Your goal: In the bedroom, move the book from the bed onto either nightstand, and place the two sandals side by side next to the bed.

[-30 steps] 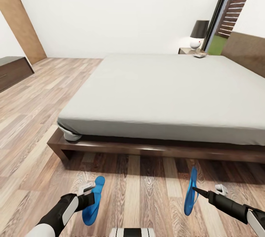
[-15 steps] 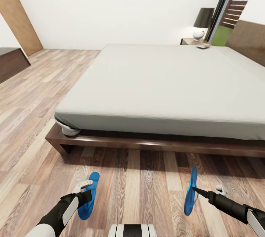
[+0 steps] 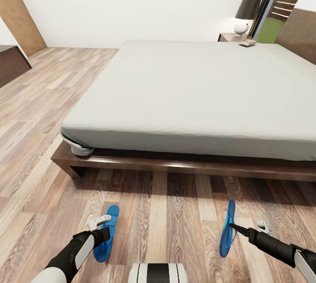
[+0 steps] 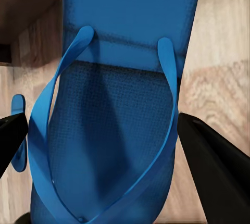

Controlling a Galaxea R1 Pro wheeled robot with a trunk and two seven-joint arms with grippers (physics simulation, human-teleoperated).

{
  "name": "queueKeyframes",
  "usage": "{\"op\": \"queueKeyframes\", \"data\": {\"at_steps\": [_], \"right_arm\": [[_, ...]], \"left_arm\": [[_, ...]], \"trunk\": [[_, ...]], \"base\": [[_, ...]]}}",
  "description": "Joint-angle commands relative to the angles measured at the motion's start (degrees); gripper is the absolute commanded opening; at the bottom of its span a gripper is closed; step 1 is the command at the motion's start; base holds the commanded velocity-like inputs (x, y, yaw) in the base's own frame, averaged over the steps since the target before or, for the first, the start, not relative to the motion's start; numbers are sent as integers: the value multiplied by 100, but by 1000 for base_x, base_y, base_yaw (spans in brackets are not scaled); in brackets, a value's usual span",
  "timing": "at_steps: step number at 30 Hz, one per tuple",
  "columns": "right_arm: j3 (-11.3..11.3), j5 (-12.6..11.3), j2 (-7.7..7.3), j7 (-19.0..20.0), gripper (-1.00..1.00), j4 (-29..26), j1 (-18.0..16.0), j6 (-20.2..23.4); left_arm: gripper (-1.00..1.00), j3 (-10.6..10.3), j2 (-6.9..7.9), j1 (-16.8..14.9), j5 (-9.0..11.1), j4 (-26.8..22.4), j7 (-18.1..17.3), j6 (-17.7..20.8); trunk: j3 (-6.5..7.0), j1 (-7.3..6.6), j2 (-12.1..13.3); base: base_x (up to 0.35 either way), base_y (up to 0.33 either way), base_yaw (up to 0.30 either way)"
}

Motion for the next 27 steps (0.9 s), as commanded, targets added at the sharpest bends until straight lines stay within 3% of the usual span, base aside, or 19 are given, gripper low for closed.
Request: {"op": "queueKeyframes", "data": {"at_steps": [1,23,27], "right_arm": [[-6,-41,0,10,-100,1,-2,51],[-6,-41,7,10,-100,1,-2,51],[-6,-41,8,10,-100,1,-2,51]], "left_arm": [[-100,-5,1,0,60,-14,29,32],[-100,1,1,0,60,-16,29,41],[-100,9,7,0,60,-16,29,44]], "trunk": [[-27,1,-3],[-514,58,-33],[-514,58,-33]], "base": [[0,0,0],[0,0,0],[0,0,0]]}}
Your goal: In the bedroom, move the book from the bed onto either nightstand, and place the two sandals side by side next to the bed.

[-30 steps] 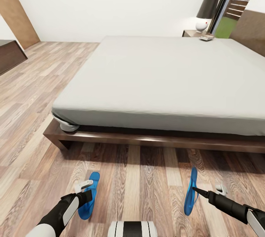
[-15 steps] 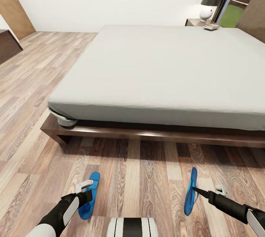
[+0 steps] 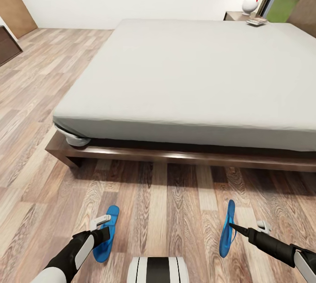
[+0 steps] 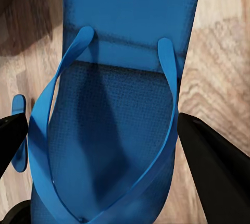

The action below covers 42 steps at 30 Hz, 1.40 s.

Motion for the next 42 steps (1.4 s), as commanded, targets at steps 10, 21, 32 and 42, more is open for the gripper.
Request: {"op": "queueKeyframes", "data": {"at_steps": [10,21,32,42], "right_arm": [[-4,-37,0,10,-100,1,-2,50],[-4,-37,0,10,-100,1,-2,50],[-4,-37,0,10,-100,1,-2,50],[-4,-37,0,10,-100,1,-2,50]], "left_arm": [[-100,3,21,1,62,-13,-175,47],[-100,7,14,1,70,-9,-185,47],[-100,8,20,1,70,-12,-191,47],[-100,8,14,1,70,-12,-183,39]], "trunk": [[-4,-1,-1],[-4,-1,-1],[-4,-1,-1],[-4,-1,-1]], "base": [[120,30,0],[294,156,0],[115,256,0],[2,225,0]]}}
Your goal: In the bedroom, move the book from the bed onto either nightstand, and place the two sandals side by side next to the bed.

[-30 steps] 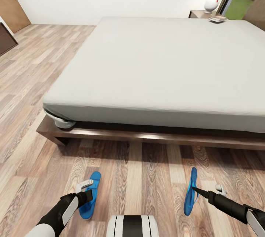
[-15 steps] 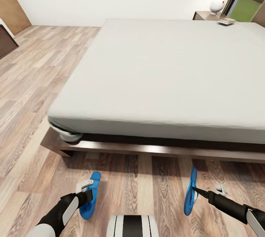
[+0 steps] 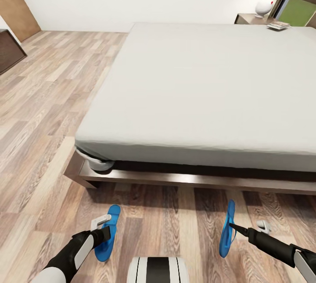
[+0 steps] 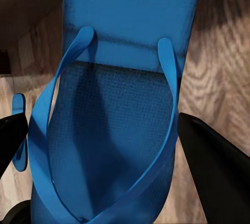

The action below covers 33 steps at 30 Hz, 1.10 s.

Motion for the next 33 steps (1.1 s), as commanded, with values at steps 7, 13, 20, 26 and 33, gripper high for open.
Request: {"op": "queueKeyframes", "data": {"at_steps": [7,13,20,26,33], "right_arm": [[-5,-36,-1,11,-100,0,-1,50],[-5,-36,-1,11,-100,0,-1,50],[-5,-37,-1,11,-100,0,-1,50],[-5,-36,-1,11,-100,0,-1,50],[-5,-36,-1,11,-100,0,-1,50]], "left_arm": [[-100,-1,0,0,47,-6,14,31],[-100,-1,0,0,50,-10,17,31],[-100,-1,0,0,43,-10,31,31],[-100,-1,0,0,48,-11,31,31],[-100,-1,-8,0,51,-10,31,31]], "trunk": [[-4,-1,-1],[-4,-1,-1],[-26,2,-3],[-159,17,-11],[-314,35,-20]], "base": [[50,11,0],[182,9,0],[13,1,0],[0,0,0],[0,0,0]]}}
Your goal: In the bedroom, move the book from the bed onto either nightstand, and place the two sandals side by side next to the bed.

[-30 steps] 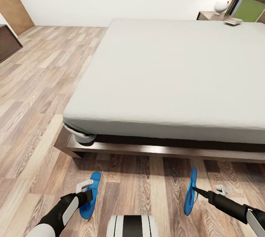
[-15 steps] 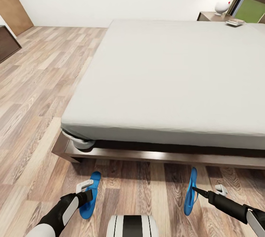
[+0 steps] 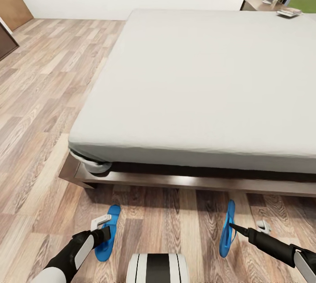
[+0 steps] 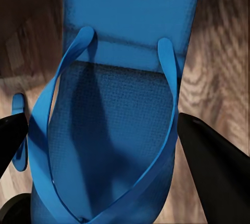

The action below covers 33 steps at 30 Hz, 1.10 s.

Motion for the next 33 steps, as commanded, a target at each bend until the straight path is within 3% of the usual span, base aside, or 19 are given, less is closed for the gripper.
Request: {"op": "queueKeyframes", "data": {"at_steps": [1,9,25,29,33], "right_arm": [[-6,-41,0,10,-100,1,-2,51],[-6,-41,0,10,-100,1,-2,51],[-6,-41,0,10,-100,1,-2,51],[-6,-41,0,10,-100,1,-2,51],[-6,-41,0,10,-100,1,-2,51]], "left_arm": [[-100,-1,0,0,53,-12,15,32],[-100,-1,1,0,55,-12,15,32],[-100,-1,8,0,55,-12,6,23],[-100,-1,8,0,55,-12,14,23],[-100,-1,8,0,53,-12,14,23]], "trunk": [[-26,1,-3],[-203,22,-14],[-203,22,-14],[-115,12,-8],[-115,12,-8]], "base": [[0,0,0],[0,0,0],[0,0,0],[0,0,0],[0,0,0]]}}
